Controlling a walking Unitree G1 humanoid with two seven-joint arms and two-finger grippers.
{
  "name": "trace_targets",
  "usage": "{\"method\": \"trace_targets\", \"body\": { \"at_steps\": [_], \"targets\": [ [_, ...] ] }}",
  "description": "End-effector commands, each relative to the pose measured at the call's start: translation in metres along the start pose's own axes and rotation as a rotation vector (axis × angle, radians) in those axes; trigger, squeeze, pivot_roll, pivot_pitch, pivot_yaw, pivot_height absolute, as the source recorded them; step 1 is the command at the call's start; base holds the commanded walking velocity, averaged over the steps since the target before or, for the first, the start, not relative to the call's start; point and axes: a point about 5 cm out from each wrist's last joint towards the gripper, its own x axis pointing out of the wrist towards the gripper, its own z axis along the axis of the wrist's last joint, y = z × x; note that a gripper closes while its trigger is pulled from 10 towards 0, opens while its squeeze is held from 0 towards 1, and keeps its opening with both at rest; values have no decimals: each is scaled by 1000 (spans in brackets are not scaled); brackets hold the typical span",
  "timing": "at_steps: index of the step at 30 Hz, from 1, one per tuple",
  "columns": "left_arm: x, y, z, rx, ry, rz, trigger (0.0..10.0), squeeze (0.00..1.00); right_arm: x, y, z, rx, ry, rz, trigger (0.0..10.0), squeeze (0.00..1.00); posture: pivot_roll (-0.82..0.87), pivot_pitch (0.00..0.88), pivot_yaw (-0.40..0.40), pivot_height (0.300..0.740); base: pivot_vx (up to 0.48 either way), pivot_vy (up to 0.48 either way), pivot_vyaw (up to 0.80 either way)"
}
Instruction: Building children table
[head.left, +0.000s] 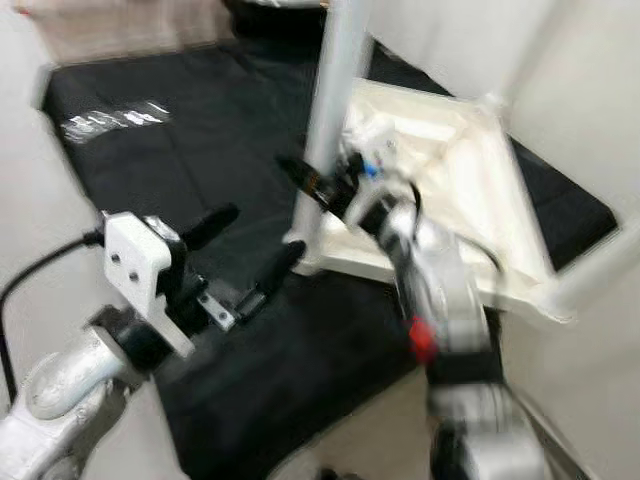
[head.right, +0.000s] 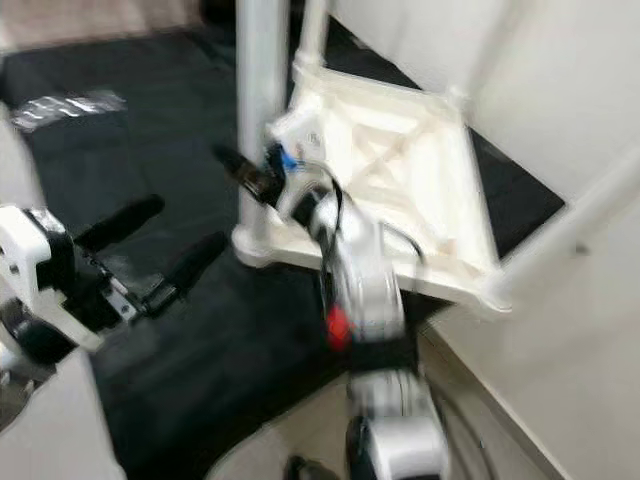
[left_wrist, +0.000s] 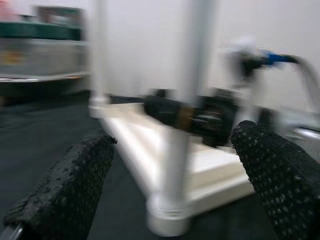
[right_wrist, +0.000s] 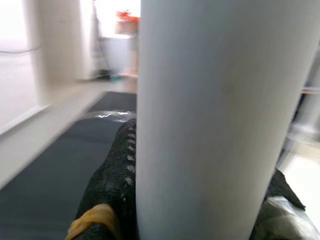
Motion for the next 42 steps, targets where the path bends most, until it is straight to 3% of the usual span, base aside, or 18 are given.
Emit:
{"method": "trace_targets", "body": {
  "at_steps": [1, 2, 6, 8, 9, 10, 11, 12, 18, 20, 25, 31, 32, 37, 38, 40, 41, 42],
  "targets": [
    [2, -3, 0, -11, -10, -22, 10000, 0, -20, -9, -47, -65, 271, -82, 0, 0, 76, 213, -140, 740, 0, 0, 0],
    [4, -4, -1, -16, -16, -28, 10000, 0, -18, 0, -48, -57, 258, -4, 0, 0, 79, 193, -135, 740, 0, 0, 0],
    [8, -3, -2, -5, -15, -37, 10000, 0, 4, -7, -45, -79, 235, 65, 0, 0, 85, 177, -137, 740, 0, 0, 0],
    [8, -3, -2, -5, -15, -37, 10000, 0, 4, -7, -45, -79, 235, 65, 0, 0, 85, 177, -137, 740, 0, 0, 0],
    [8, -2, -2, 1, -18, -35, 10000, 0, 17, -15, -36, -92, 206, 88, 2941, 0, 84, 178, -138, 740, 0, 0, 0],
    [7, -1, -1, 9, -15, -32, 10000, 0, 26, -23, -24, -72, 165, 70, 10000, 0, 84, 182, -135, 740, 0, 0, 0],
    [7, -1, -1, 9, -15, -32, 10000, 0, 26, -23, -24, -72, 165, 70, 10000, 0, 84, 182, -135, 740, 0, 0, 0],
    [6, 0, -1, 11, -14, -30, 10000, 0, 35, -27, -11, -52, 110, 123, 10000, 1000, 83, 189, -129, 740, 0, 0, 0],
    [8, -3, 0, 0, -15, -42, 10000, 0, 39, -35, 27, -41, -20, 291, 10000, 1000, 89, 210, -128, 740, 0, 0, 0],
    [9, -6, -1, -4, -15, -47, 10000, 0, 36, -42, 32, -76, -15, 471, 10000, 1000, 88, 218, -140, 740, 0, 0, 0],
    [11, -12, -2, -2, -12, -55, 10000, 0, 39, -62, 35, -118, 49, 729, 10000, 1000, 97, 236, -174, 740, 0, 0, 0],
    [10, -15, -1, -4, -14, -54, 10000, 0, 37, -67, 37, -101, 81, 874, 10000, 1000, 109, 242, -181, 740, 0, 0, 0],
    [9, -15, 0, -3, -14, -52, 10000, 0, 42, -67, 40, -92, 85, 889, 10000, 0, 118, 259, -175, 740, 0, 0, 0],
    [8, -15, 1, -6, -10, -55, 10000, 0, 50, -65, 47, -70, 73, 932, 10000, 0, 127, 261, -167, 740, 0, 0, 0],
    [7, -15, 2, -7, -8, -63, 10000, 0, 55, -67, 55, -51, 58, 983, 4980, 0, 132, 261, -163, 740, 0, 0, 0],
    [7, -15, 2, -7, -8, -63, 10000, 0, 55, -67, 55, -51, 58, 983, 4980, 0, 132, 261, -163, 740, 0, 0, 0],
    [7, -16, 3, -7, -9, -64, 10000, 0, 54, -70, 58, -39, 58, 1011, 0, 0, 136, 261, -166, 740, 0, 0, 0],
    [7, -16, 3, -7, -9, -64, 10000, 0, 54, -70, 58, -39, 58, 1011, 0, 0, 136, 261, -166, 740, 0, 0, 0]
  ]
}}
